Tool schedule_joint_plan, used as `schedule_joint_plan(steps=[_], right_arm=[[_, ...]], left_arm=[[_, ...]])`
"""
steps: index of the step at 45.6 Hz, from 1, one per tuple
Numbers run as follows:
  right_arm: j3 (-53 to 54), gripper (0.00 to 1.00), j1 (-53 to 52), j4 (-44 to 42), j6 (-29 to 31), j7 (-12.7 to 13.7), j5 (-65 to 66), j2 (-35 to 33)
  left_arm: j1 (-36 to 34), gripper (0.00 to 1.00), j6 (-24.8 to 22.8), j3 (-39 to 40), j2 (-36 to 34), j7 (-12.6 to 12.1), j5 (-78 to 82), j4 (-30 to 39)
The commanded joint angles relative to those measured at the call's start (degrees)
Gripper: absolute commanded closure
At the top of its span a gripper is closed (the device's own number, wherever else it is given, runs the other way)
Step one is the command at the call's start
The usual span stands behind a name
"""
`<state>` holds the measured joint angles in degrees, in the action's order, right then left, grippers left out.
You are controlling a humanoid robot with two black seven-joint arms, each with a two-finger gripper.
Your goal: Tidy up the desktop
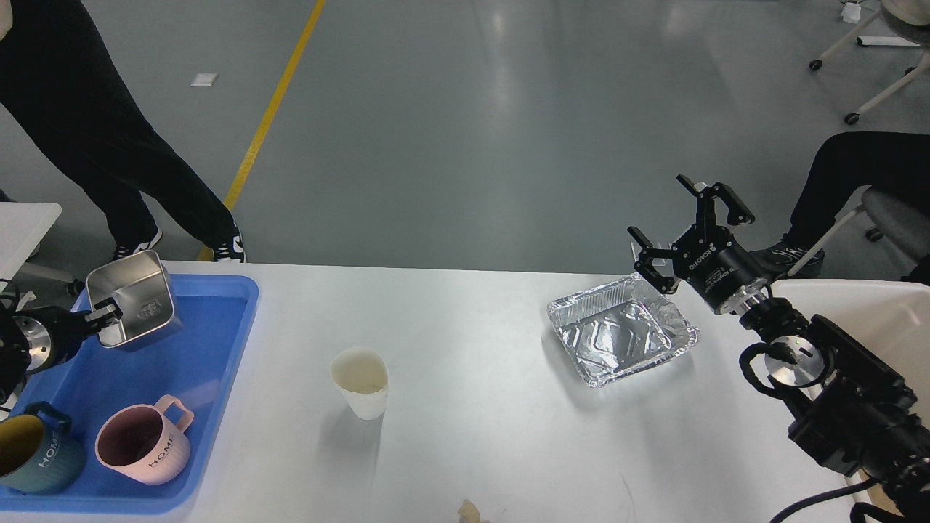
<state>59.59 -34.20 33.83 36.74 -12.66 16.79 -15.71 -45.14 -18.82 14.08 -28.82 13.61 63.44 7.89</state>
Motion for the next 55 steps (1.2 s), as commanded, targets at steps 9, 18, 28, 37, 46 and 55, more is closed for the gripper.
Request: schedule_joint_plan(steps=[9, 18, 28, 37, 46, 55], right_arm=[[0.0, 0.00, 0.1, -0.3, 0.0, 0.0, 0.0, -0.2], [0.0, 0.00, 0.1, -0.3, 0.0, 0.0, 0.0, -0.2], [0.0, 0.00, 0.1, -0.2, 0.0, 0.0, 0.2, -0.1], [-0.1, 0.00, 0.0, -0.2, 0.0, 0.0, 0.0, 0.0], [0.0, 0.00, -0.1, -0.2, 0.1, 0.0, 0.0, 0.0], [0.0, 0.00, -0.3, -0.2, 0.0, 0.0, 0.2, 0.0]], left_arm=[[2.5, 0.94, 2.6, -2.5, 2.8, -0.3, -4.5, -3.1], [4.4, 0.90, 4.2, -2.5, 3.1, -1.3, -7.4, -3.1], [6.9, 0.78, 6.5, -2.4, 3.6, -1.2, -8.8, -3.1], [6.9, 0.45, 6.6, -2.3, 2.9, -0.6, -13.2, -3.1], [4.1, 0.05, 0.6, -2.1, 0.7, -0.7, -24.4, -3.1], [-0.1, 0.04, -12.5, -1.5, -6.9, -0.7, -28.2, -3.0]])
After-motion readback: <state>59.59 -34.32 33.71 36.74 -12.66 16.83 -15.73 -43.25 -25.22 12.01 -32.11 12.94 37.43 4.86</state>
